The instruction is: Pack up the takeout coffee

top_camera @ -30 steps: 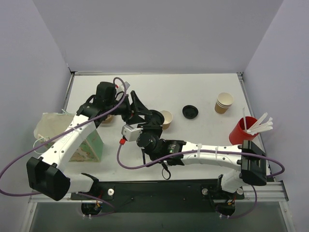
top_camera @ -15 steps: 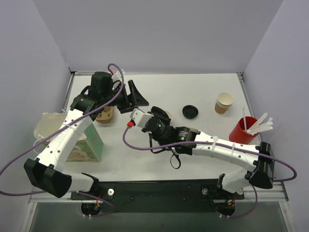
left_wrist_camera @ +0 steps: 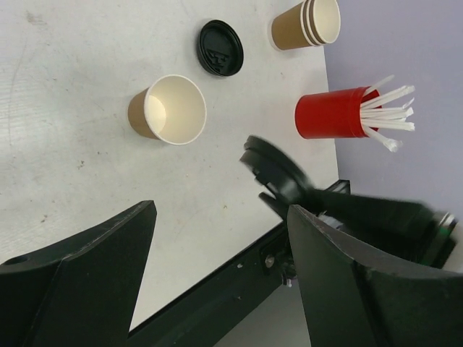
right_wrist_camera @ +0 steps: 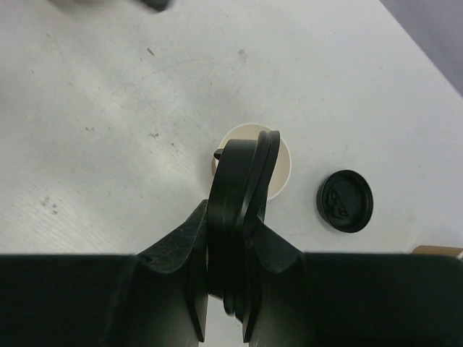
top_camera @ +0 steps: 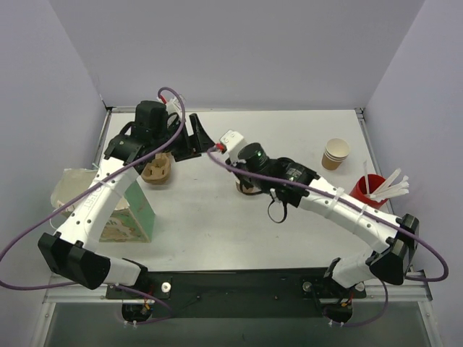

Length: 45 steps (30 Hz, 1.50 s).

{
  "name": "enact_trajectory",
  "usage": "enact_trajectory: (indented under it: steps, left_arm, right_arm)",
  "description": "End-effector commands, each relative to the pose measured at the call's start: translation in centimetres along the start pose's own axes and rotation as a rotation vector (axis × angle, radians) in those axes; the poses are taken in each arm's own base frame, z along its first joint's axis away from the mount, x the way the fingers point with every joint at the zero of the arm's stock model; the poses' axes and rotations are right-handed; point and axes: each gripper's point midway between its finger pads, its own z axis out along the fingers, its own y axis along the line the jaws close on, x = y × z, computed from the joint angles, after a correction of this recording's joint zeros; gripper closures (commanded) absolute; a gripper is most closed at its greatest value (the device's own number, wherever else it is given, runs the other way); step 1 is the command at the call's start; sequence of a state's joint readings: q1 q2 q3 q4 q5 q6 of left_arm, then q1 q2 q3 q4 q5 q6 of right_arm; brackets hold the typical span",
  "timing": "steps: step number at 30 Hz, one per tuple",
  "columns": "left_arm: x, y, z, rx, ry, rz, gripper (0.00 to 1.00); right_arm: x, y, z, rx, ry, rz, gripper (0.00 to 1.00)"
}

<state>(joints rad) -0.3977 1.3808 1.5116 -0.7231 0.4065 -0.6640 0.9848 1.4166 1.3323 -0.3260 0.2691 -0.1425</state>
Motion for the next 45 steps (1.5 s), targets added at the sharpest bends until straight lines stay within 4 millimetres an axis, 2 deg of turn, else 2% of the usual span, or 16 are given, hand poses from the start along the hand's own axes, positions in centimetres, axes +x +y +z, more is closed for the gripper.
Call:
enact_trajectory:
  steps: [1,2,3,5,7,8,10,11,12,13,15,16,18,25,31,45]
  left_arm:
    - [-1.7,0.3,0.3,-0.011,-0.06,0.053,0.16]
    - [-1.5,0.7,0.7,-0.02,-0.054,0.052,0.16]
    - [-1.6,0.6,0.7,-0.016,-0.062,0.056,0.16]
    - [-1.4,1.1,1.3,-0.019,-0.057,0.053,0.16]
    - [-1.5,1.0,1.7,-0.002,-0.062,0.054,0.16]
    - [-1.2,1.4,2.2,-0.006,-0.052,0.047,0.16]
    - [-1.1,1.4,2.6,0.01,-0.049,0.048,0.16]
    - [-0.4,1.8,3.1,0.008,-0.034,0.039,0.16]
    - [-0.6,1.7,3.4,0.02,-0.045,0.043,0.16]
    - [-0.3,1.8,3.6,0.028,-0.04,0.042,0.16]
    - [0.3,2.2,4.5,0.043,-0.027,0.027,0.16]
    - [0.5,2.2,4.8,0.053,-0.023,0.021,0.16]
    - [1.0,2.5,5.6,0.06,-0.011,0.004,0.16]
    - [2.2,3.1,7.4,0.081,0.018,-0.062,0.21]
    - [1.5,1.7,7.7,0.17,-0.015,-0.125,0.23]
    - [-0.2,-1.6,6.6,0.387,-0.126,-0.262,0.27]
  right_arm:
    - [-2.4,-0.6,-0.6,-0.178,-0.035,0.368,0.99]
    - [-2.8,0.5,-0.7,-0.284,-0.032,0.428,0.99]
    - [-2.9,-1.3,-0.2,-0.285,-0.039,0.505,0.99]
    - [-4.3,-0.6,-0.2,-0.426,-0.065,0.653,1.0]
    - [-3.9,-1.7,0.7,-0.48,-0.069,0.778,1.0]
    - [-5.2,-1.6,0.4,-0.559,-0.102,0.859,1.0]
    - [-4.3,-2.6,1.6,-0.581,-0.094,0.978,1.0]
    - [-5.6,-3.3,1.7,-0.613,-0.148,1.05,1.0]
    - [-5.7,-3.1,1.7,-0.651,-0.157,1.08,1.0]
    - [-4.7,-3.3,2.5,-0.653,-0.148,1.122,1.0]
    - [-5.3,-3.7,2.8,-0.675,-0.189,1.19,1.0]
    - [-4.4,-3.6,3.4,-0.676,-0.17,1.231,1.0]
    - [-5.2,-4.1,3.4,-0.701,-0.226,1.279,1.0]
    - [-4.9,-5.0,4.1,-0.718,-0.289,1.404,0.99]
    - [-5.1,-5.5,4.0,-0.739,-0.334,1.453,0.99]
    - [-5.8,-5.7,3.1,-0.784,-0.375,1.501,0.99]
